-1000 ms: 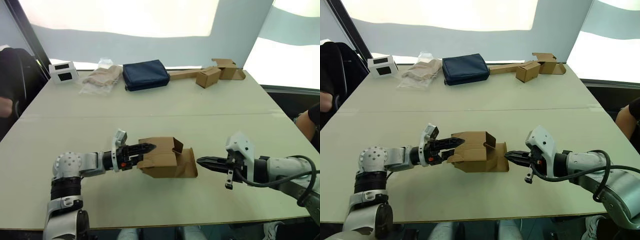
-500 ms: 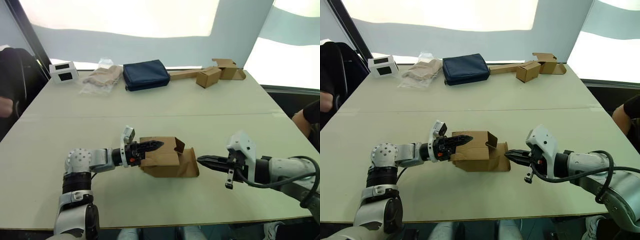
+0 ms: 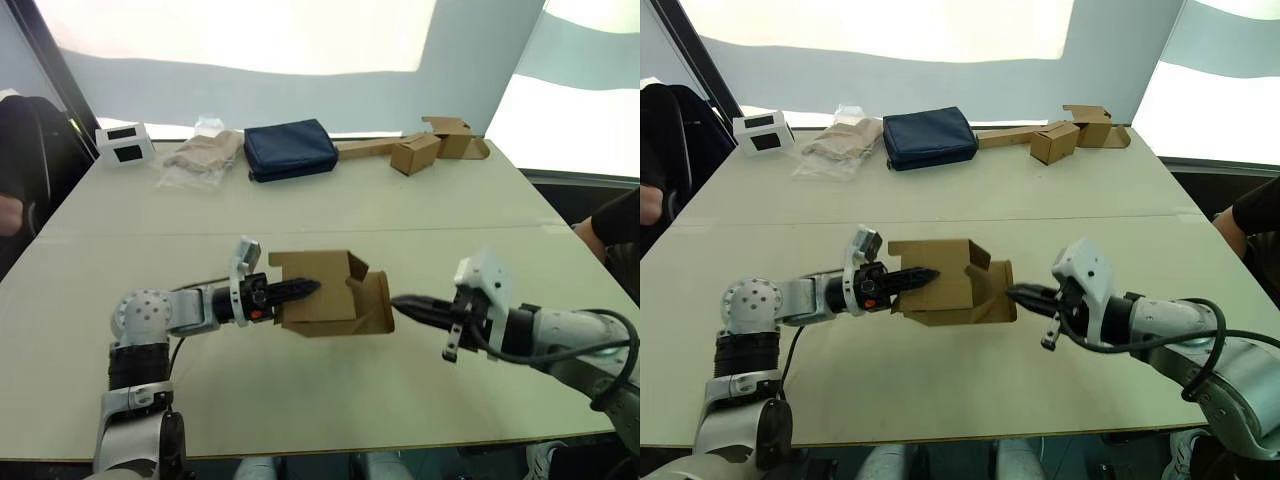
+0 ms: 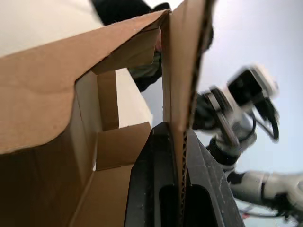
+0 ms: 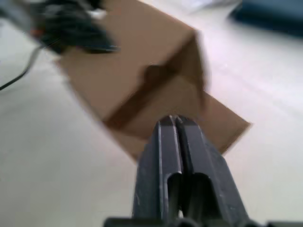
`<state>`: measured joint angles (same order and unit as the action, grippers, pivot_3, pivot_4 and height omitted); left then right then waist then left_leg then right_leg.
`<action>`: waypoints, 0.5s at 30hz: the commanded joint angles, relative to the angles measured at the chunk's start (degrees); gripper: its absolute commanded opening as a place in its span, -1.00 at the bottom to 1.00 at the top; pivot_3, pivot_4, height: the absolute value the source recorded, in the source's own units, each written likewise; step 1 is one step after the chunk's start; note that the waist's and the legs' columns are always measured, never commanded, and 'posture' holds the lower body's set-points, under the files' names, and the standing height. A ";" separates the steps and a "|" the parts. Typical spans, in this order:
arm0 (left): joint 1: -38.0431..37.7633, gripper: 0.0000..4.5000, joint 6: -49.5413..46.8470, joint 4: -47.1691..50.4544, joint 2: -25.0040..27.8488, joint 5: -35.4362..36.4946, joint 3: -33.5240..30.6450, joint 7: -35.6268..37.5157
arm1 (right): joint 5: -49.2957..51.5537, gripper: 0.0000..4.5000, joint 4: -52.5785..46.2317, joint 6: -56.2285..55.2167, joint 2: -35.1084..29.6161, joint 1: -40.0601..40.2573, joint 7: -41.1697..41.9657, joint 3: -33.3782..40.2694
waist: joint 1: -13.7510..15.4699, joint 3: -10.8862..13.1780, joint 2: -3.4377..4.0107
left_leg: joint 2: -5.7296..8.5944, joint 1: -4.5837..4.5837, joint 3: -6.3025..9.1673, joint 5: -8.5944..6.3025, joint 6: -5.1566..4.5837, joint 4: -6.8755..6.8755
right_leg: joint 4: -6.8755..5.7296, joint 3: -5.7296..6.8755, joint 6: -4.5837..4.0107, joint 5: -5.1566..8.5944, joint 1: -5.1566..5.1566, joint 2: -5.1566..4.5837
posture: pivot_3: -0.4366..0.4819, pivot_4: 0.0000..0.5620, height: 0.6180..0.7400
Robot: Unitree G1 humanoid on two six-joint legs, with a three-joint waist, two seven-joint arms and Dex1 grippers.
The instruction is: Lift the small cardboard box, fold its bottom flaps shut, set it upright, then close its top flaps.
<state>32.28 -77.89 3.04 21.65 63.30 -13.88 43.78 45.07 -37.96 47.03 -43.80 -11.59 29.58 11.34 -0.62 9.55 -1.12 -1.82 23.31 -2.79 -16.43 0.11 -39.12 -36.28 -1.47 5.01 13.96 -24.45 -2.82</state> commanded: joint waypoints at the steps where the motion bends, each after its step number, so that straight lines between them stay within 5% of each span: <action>1: -0.50 -0.99 8.27 4.87 2.05 -3.15 3.99 6.72 | -3.64 -1.00 1.67 -3.19 3.12 -4.05 -2.76 -2.34 | 0.22 0.00 0.00 | 0.01 0.01 0.00 0.02 0.04 0.00 | 0.00 0.01 -0.01 0.00 0.00 -0.01 | -0.05 -0.47 1.00; 15: -0.35 -0.99 16.43 3.52 6.80 -7.96 9.25 13.73 | -5.52 -1.00 2.61 -3.83 9.73 -9.78 -0.36 -11.25 | -0.06 0.02 0.00 | -0.02 0.05 0.07 0.02 0.02 0.01 | 0.04 0.05 0.01 -0.01 -0.01 0.14 | -0.05 -0.47 1.00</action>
<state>31.31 -62.81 5.35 28.18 55.47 -5.14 56.45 38.94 -33.15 43.53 -34.65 -19.81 28.66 0.28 -0.69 9.57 -1.12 -1.84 23.36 -2.73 -16.41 0.12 -39.11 -36.25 -1.43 5.03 13.95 -24.47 -2.69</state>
